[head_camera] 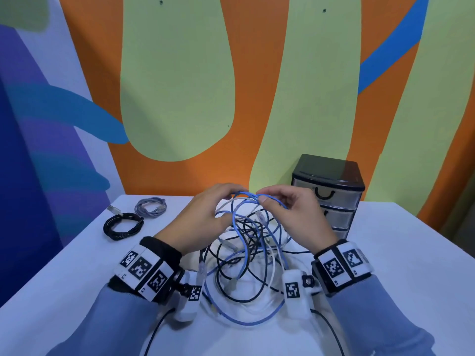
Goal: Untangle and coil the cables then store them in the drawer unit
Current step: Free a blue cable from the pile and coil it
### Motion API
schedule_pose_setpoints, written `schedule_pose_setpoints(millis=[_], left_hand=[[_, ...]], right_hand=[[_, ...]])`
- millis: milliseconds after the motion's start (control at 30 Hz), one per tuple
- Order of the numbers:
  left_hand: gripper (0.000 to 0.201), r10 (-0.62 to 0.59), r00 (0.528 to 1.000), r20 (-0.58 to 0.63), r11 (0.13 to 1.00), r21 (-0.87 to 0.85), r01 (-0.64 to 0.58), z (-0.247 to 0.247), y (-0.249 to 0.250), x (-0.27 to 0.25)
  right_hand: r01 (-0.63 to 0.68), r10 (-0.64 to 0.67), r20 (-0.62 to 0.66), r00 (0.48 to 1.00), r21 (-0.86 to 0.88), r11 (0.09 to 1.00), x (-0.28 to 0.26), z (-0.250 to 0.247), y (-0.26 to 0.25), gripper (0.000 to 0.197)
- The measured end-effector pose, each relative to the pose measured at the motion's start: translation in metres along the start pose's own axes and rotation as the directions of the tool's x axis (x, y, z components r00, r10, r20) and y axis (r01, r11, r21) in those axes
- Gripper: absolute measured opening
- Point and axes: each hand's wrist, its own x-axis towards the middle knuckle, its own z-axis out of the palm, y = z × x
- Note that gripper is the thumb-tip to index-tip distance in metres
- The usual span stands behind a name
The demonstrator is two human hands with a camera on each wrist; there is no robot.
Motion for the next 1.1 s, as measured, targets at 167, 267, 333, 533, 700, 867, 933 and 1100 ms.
schedule_pose_setpoints(millis=[167,267,333,533,700,867,933,1100], left_hand=[[0.033,-0.053,0.991,-0.124,0.967,-0.254,0.020,-0.003,0.007,0.001],[0.065,-0.090,0.990,-0.112,0.958,-0.281,0.056,-0.006,0.010,-0.001],[0.057,-0.124,0.986,-0.110,0.965,-0.243,0.095,-0.005,0.009,0.001],[0.014,-0.077,0.996,0.049,0.970,-0.226,0.086,-0.003,0.002,-0.001],[0.023,-0.002,0.975,-0.222,0.970,-0.239,-0.052,-0.006,0.008,0.001],[0.025,-0.053,0.902,-0.429,0.887,-0.434,-0.154,-0.011,0.015,0.002],[0.024,-0.077,0.871,-0.484,0.865,-0.467,-0.183,-0.013,0.021,0.001],[0.009,0.024,0.741,-0.671,0.874,-0.345,-0.341,-0.020,0.024,0.002]], right_hand=[[-0.013,0.012,-0.206,0.979,-0.001,1.000,0.004,-0.004,0.006,0.016],[0.032,0.036,-0.396,0.918,0.164,0.986,0.007,-0.013,-0.001,0.015],[0.091,0.035,-0.438,0.898,0.263,0.960,0.007,-0.017,-0.011,0.014],[0.161,-0.066,-0.295,0.953,0.311,0.937,-0.001,-0.003,-0.028,0.013],[0.113,-0.073,-0.130,0.989,0.338,0.934,-0.005,-0.003,-0.032,0.012],[0.033,-0.069,0.179,0.982,0.198,0.980,-0.010,-0.001,-0.025,0.032],[0.006,-0.042,0.309,0.950,0.119,0.993,-0.013,0.003,-0.025,0.039],[-0.045,0.076,0.378,0.923,-0.089,0.995,-0.019,0.012,-0.029,0.017]])
